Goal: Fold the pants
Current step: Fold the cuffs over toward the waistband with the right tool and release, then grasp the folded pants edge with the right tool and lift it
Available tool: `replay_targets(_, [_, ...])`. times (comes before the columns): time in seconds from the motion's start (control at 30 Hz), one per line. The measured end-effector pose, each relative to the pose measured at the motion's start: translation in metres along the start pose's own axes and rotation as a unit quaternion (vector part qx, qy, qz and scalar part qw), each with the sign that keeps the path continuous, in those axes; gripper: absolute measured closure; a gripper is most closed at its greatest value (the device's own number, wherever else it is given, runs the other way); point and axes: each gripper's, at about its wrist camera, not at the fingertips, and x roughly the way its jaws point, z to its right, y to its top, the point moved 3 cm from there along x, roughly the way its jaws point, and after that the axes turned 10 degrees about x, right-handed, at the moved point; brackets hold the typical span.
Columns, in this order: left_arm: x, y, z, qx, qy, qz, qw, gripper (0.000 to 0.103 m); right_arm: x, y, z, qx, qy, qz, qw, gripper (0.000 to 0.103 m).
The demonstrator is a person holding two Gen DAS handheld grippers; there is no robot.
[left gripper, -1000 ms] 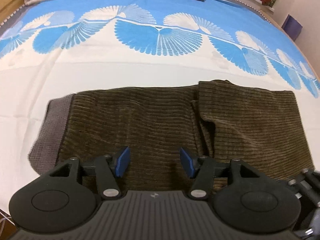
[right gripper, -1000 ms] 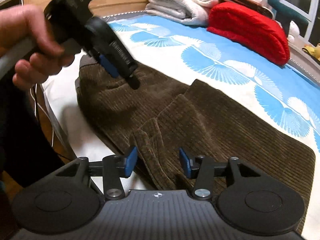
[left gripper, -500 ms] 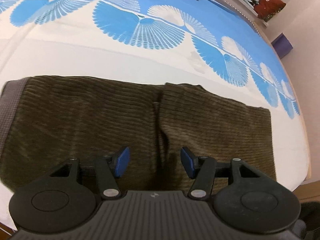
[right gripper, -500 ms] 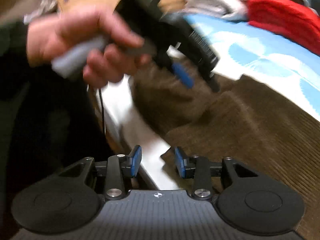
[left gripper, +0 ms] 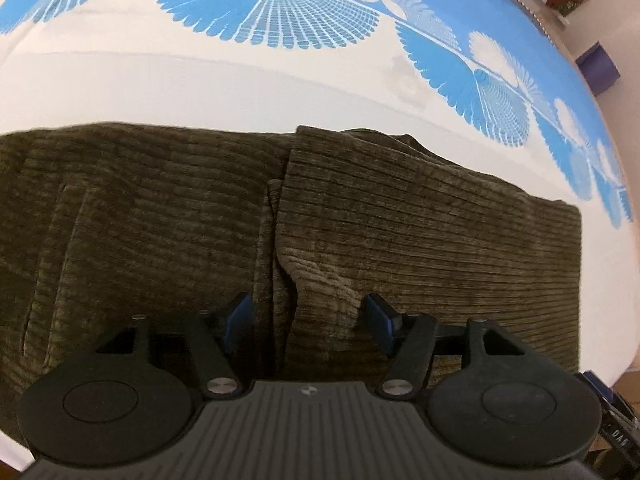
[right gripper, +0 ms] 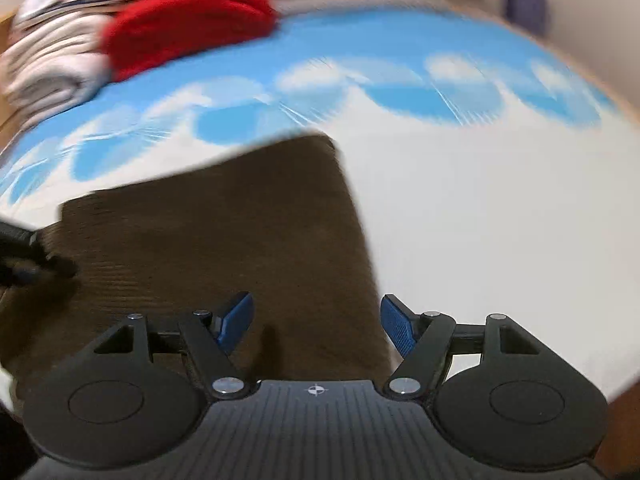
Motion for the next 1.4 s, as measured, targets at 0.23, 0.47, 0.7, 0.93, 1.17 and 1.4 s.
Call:
replay_targets(0.23, [-0.031, -0.006, 0.032, 0.137, 0.035, 0.070, 0.9875, 0.088, 0.018, -0.004, 0.009, 0.070, 0.011, -0.061, 0.996, 0.028])
replay_targets(0.47, [-0.079, 0.003, 0.011, 0.108, -0.004, 0.178, 0.9781, 0.081, 0.019, -0.002, 0.014, 0.076, 0.007, -0.060, 0.995, 0.027])
replay_targets(0.7, [-0.080, 0.002, -0.023, 0.062, 0.058, 0.164, 0.9829, 0.065, 0.026, -0.007, 0.013, 0.081, 0.000, -0.068, 0.994, 0.026])
replay_targets(0.93, [-0.050, -0.031, 0.028, 0.219, -0.030, 0.076, 0.9723, 0.066, 0.029, -0.007, 0.009, 0.077, -0.007, -0.070, 0.995, 0.027])
replay_targets(1.17, [-0.018, -0.056, 0.043, 0.300, 0.031, -0.011, 0.9535, 0.066, 0.025, -0.006, 0.011, 0.082, -0.022, -0.055, 0.995, 0.054])
replay_targets(1.4, [-0.026, -0.061, 0.052, 0.314, -0.028, -0.004, 0.9491, 0.066, 0.014, 0.001, 0.020, 0.102, -0.004, -0.029, 0.994, 0.074])
